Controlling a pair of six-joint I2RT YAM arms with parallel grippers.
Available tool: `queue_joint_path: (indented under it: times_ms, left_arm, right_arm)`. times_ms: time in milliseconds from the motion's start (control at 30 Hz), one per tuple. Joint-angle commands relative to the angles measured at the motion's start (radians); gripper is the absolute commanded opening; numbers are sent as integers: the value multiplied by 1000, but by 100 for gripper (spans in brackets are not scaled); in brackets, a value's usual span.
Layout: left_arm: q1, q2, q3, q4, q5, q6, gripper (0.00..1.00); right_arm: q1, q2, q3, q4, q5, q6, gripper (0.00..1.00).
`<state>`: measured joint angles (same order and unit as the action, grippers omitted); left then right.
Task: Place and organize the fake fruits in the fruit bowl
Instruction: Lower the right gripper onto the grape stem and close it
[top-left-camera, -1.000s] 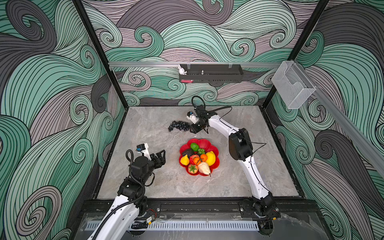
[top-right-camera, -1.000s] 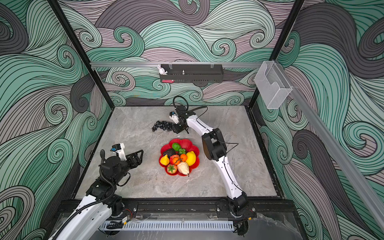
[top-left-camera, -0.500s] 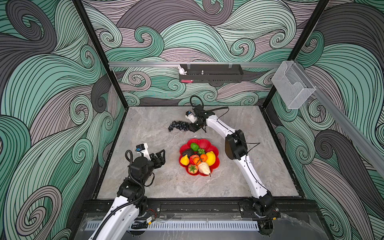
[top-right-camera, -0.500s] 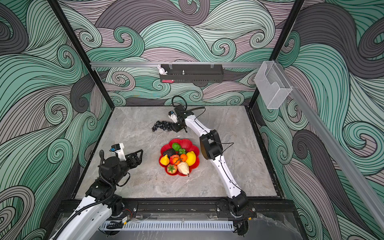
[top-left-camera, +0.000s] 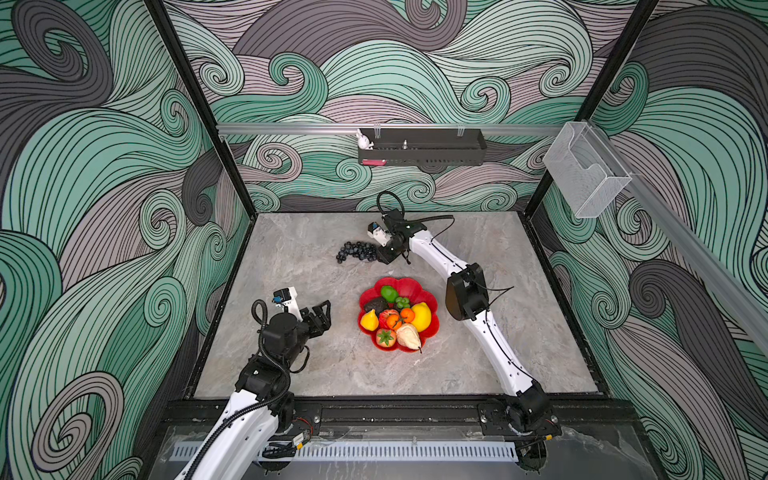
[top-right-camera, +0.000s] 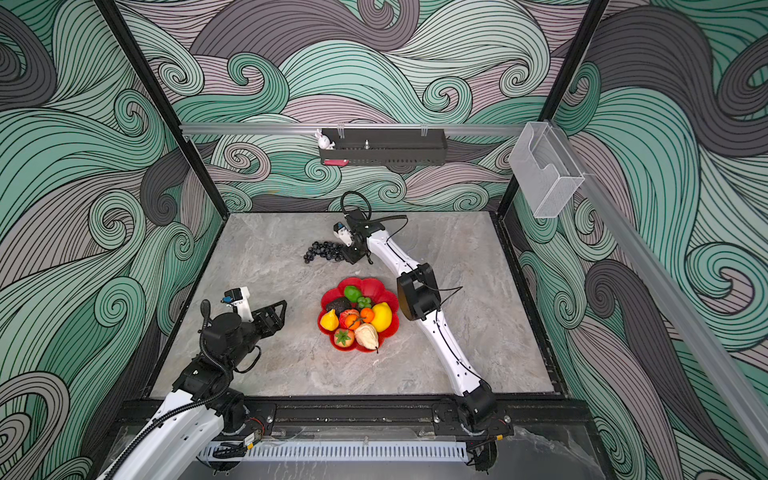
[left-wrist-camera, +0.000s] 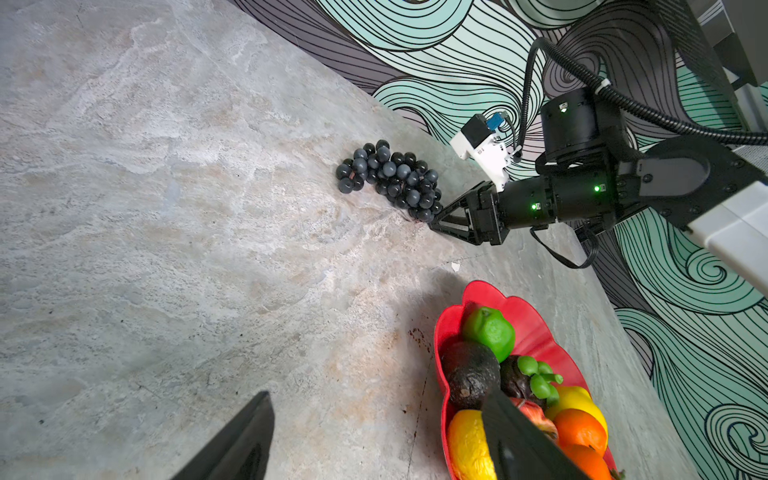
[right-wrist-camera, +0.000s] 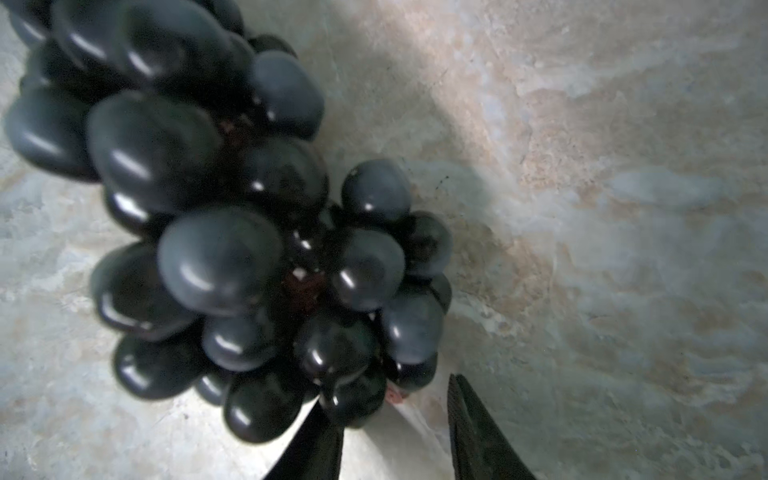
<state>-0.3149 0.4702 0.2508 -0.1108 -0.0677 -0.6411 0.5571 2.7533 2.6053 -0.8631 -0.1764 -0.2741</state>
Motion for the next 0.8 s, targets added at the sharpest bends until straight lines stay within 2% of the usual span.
queue_joint_path:
  times_ms: [0, 167, 533, 667, 767]
  left_arm:
    - [7, 1, 8, 19, -10, -5, 81]
    - [7, -2, 8, 17, -9, -6, 81]
    - [7, -6, 8, 14, -9, -3, 81]
    - [7, -5, 8, 14, -9, -4, 81]
    - [7, -5, 8, 14, -9, -3, 81]
  right_arm:
    - [27, 22, 26, -36, 11, -38, 42]
    - [45, 39, 55, -41, 35, -50, 37]
    - [56, 19, 20, -48, 23, -10, 5]
    - [58, -28, -37, -17, 8, 17, 0]
    - [57, -74, -96, 28, -11, 40, 0]
